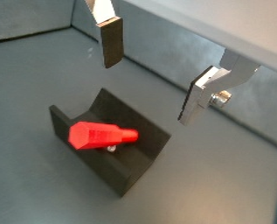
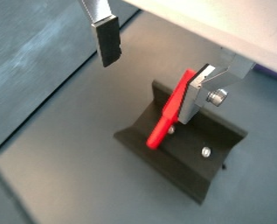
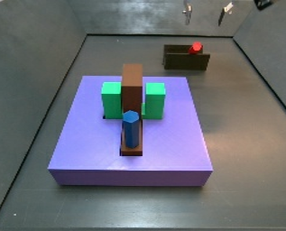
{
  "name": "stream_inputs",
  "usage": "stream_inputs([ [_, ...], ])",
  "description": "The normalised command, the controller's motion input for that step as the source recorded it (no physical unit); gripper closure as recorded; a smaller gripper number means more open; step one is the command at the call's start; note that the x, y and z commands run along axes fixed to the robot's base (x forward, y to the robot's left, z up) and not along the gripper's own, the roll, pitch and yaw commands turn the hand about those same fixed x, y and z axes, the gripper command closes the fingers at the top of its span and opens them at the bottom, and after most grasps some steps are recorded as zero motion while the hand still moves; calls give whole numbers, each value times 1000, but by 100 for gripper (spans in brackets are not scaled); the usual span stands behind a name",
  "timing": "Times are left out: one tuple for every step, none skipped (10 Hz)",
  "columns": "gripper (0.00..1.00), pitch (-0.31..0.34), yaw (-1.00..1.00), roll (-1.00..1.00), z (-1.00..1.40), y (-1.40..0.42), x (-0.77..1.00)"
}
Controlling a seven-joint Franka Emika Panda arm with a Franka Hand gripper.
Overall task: Pick up the red object. Move up. Place the red object on the fixture. Regrasp the red object. Move to above the board. Insert the red object.
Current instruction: Regrasp the red object.
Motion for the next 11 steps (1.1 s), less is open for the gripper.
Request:
stream_inputs([
  [0,0,346,1000,-37,0,-77],
  [0,0,369,1000,-49,0,-86],
  [0,-26,409,1000,-29,-26,-189],
  [0,-149,420,1000,-29,-166,-283],
  [0,-280,351,1000,-109,-340,-329],
  [0,-271,177,1000,-80,-480,-157],
  [0,-69,0,1000,0,-497,189],
  [0,-51,0,1000,0,-534,414],
  [0,-57,0,1000,-83,-511,403],
  [0,-34,0,800,-66,-391,280],
  [0,-6,0,769,-66,-357,271],
])
